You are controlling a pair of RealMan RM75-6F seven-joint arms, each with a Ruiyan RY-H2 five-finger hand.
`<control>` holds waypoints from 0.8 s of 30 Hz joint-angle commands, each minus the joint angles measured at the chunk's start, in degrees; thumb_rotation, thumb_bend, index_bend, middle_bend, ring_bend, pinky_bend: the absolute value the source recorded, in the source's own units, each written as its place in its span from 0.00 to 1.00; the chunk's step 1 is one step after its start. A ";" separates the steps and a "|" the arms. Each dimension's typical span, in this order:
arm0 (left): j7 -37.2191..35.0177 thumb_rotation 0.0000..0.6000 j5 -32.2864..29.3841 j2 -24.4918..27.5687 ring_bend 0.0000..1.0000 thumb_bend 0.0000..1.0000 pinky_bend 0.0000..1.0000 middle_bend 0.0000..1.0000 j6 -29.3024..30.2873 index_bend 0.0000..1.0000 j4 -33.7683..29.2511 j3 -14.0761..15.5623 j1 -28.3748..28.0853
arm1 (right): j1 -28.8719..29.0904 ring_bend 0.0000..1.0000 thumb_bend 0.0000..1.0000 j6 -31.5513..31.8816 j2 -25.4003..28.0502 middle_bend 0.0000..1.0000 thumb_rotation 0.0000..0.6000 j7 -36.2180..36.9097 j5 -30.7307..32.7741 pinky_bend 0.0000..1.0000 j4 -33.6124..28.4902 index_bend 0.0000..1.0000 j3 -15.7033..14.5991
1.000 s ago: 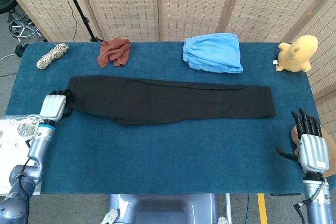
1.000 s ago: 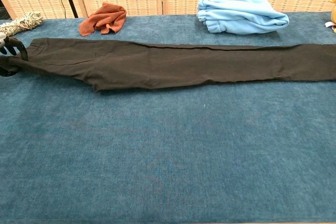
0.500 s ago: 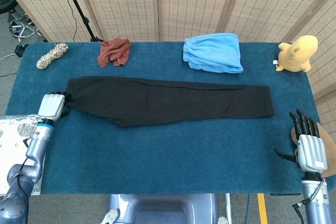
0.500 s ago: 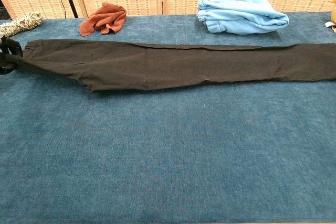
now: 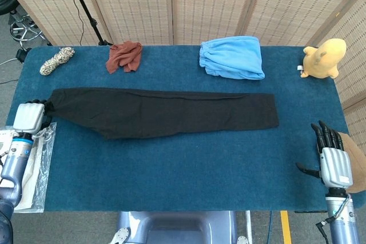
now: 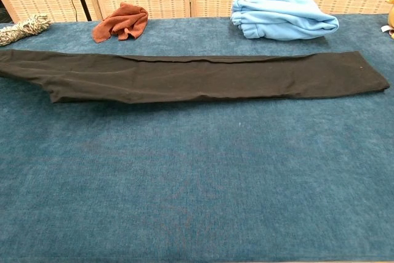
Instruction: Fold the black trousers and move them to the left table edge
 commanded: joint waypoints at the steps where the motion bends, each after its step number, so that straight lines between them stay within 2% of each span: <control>1: -1.53 1.00 -0.60 1.37 0.43 0.50 0.47 0.54 2.21 0.66 -0.12 -0.56 1.86 | 0.09 0.00 0.00 -0.15 -0.18 0.00 1.00 -0.15 0.04 0.02 0.12 0.06 -0.04; 10: -4.22 1.00 -1.86 4.23 0.43 0.50 0.48 0.54 5.88 0.67 0.01 -1.65 6.45 | 0.28 0.00 0.00 -0.40 -0.62 0.00 1.00 -0.44 -0.22 0.02 0.30 0.06 -0.20; 24: -4.74 1.00 -1.68 7.23 0.43 0.50 0.48 0.54 5.04 0.67 1.17 -1.18 10.69 | 0.11 0.00 0.00 -0.40 -0.52 0.00 1.00 -0.36 0.21 0.02 0.27 0.06 -0.04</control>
